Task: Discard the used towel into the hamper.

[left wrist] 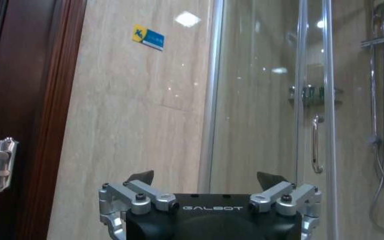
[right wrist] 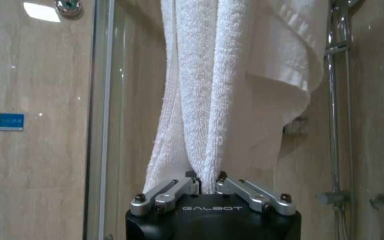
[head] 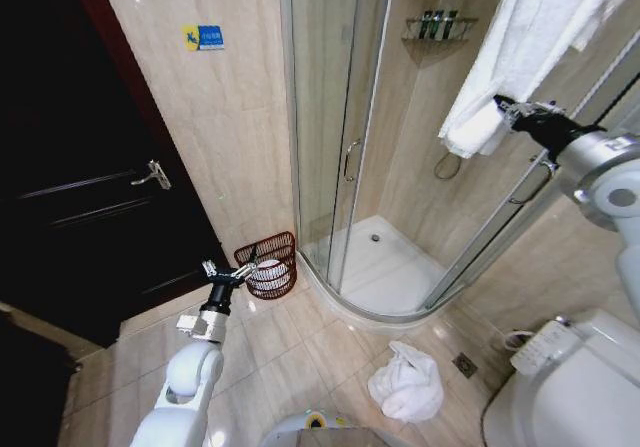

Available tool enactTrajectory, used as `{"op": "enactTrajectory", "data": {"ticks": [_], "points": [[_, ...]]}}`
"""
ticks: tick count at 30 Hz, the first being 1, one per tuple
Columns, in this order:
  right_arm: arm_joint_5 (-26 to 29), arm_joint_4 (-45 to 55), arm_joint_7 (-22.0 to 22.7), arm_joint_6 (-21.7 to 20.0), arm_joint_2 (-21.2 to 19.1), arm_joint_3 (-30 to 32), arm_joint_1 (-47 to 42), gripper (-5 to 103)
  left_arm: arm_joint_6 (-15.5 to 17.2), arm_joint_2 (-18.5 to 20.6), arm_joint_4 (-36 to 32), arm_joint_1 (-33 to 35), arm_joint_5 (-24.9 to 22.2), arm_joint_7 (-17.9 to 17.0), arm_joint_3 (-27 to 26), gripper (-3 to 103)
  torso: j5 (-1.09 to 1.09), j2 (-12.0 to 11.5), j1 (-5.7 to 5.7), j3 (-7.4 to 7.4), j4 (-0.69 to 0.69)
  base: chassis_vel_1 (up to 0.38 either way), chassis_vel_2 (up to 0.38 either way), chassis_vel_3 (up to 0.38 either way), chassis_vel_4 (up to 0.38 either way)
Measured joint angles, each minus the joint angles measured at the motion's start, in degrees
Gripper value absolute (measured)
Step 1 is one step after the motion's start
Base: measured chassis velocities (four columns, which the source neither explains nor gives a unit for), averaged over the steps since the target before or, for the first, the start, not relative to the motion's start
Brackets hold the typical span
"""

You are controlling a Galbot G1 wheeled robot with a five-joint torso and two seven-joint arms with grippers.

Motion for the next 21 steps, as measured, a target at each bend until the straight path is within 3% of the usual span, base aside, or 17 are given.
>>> {"op": "enactTrajectory", "data": {"ticks": [12,21], "points": [[-2.4,3.0,0.3,0.0,2.0,2.5,-8.8,9,-0.3,0.2,0.2,0.0,-0.6,0.1,-0.1,100,0.03,0.0,0.00,0.00,0.00,0.000,0.000,0.000,0.000],[-5.6,6.8,1.4,0.1,6.5,4.0,-15.8,9,-0.9,0.5,0.5,0.1,-1.5,0.2,-0.4,100,0.00,0.0,0.00,0.00,0.00,0.000,0.000,0.000,0.000]]}}
